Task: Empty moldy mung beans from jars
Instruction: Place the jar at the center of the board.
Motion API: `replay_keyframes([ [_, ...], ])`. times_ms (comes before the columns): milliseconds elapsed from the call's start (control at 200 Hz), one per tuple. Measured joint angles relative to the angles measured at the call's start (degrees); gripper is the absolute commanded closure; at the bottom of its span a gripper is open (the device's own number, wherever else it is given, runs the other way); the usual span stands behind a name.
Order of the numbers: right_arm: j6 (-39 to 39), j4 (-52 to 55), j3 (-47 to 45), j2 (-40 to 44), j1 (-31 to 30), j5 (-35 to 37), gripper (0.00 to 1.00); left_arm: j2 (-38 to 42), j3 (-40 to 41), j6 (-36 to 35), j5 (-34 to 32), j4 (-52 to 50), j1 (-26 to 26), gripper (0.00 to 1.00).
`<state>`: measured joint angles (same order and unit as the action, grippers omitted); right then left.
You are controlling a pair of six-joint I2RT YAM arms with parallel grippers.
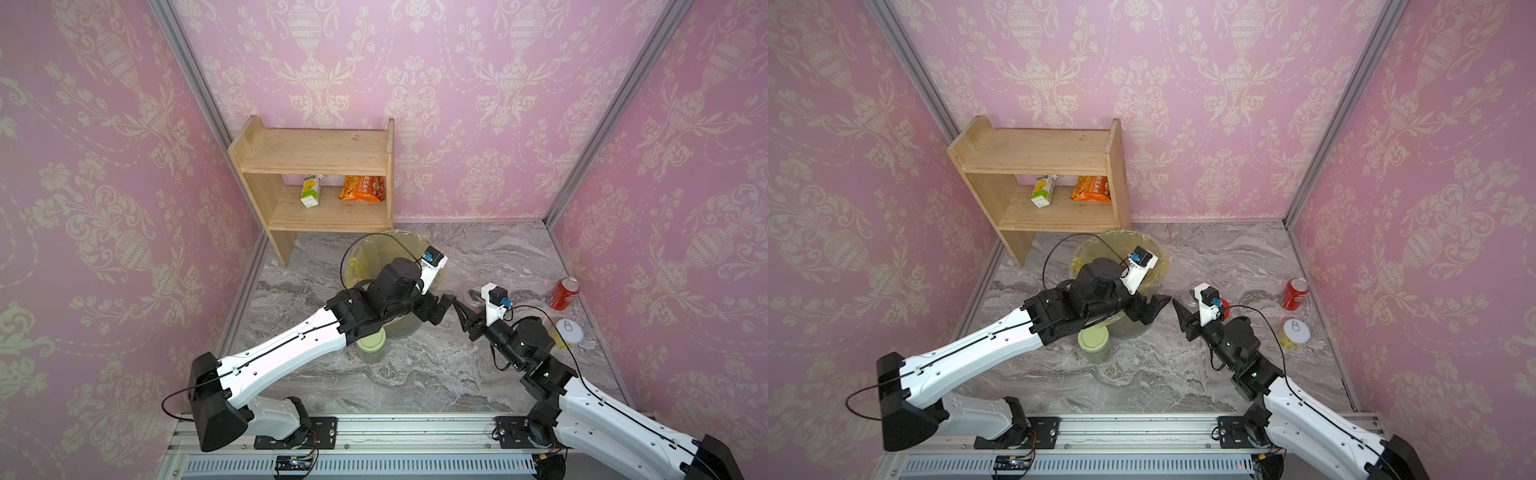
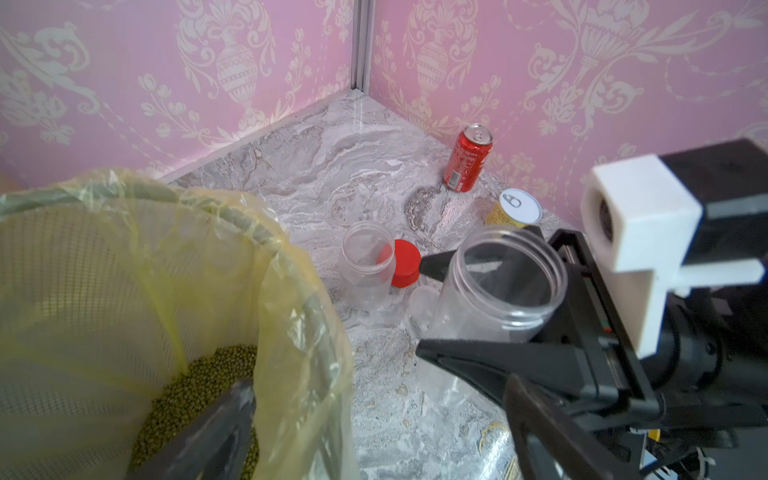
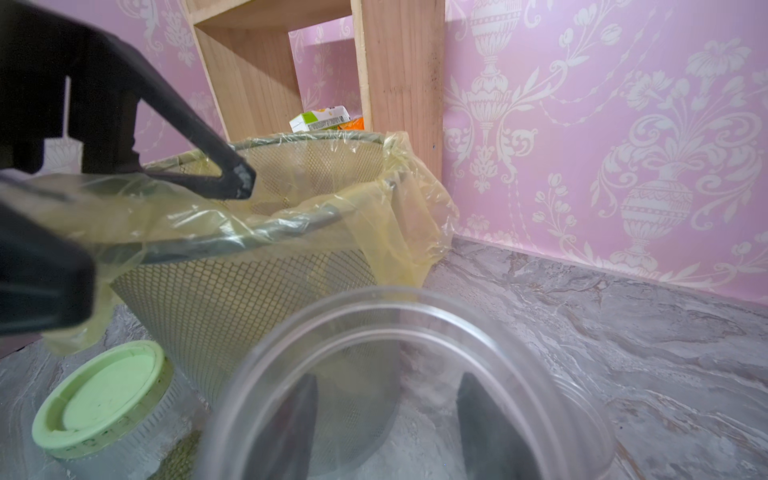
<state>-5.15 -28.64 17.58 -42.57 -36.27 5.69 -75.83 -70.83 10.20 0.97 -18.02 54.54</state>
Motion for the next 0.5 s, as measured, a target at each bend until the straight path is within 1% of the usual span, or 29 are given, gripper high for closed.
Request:
replay_keyframes([
  [170,-4.7,3.4,0.3,3.2,5.6,-2.9,0.59,7.6,9.4,-0.7,5.0,6.5,0.0,0.05],
  [210,-6.4,5.4,1.2,4.2,7.3,-3.4,0.6,8.8,11.3,-1.2,6.6,8.9,-0.1,0.05],
  [240,-7.6,7.0,2.2,4.7,8.3,-3.7,0.6,9.4,12.5,-1.6,7.9,10.8,-0.1,0.08],
  [315,-10.1,9.8,5.1,5.4,9.6,-4.9,0.6,8.6,14.2,-2.4,11.0,15.8,-0.1,0.13],
  [500,-14.7,15.1,9.3,8.1,9.6,-7.9,0.6,1.6,14.4,-5.5,16.7,28.5,-0.1,0.15],
])
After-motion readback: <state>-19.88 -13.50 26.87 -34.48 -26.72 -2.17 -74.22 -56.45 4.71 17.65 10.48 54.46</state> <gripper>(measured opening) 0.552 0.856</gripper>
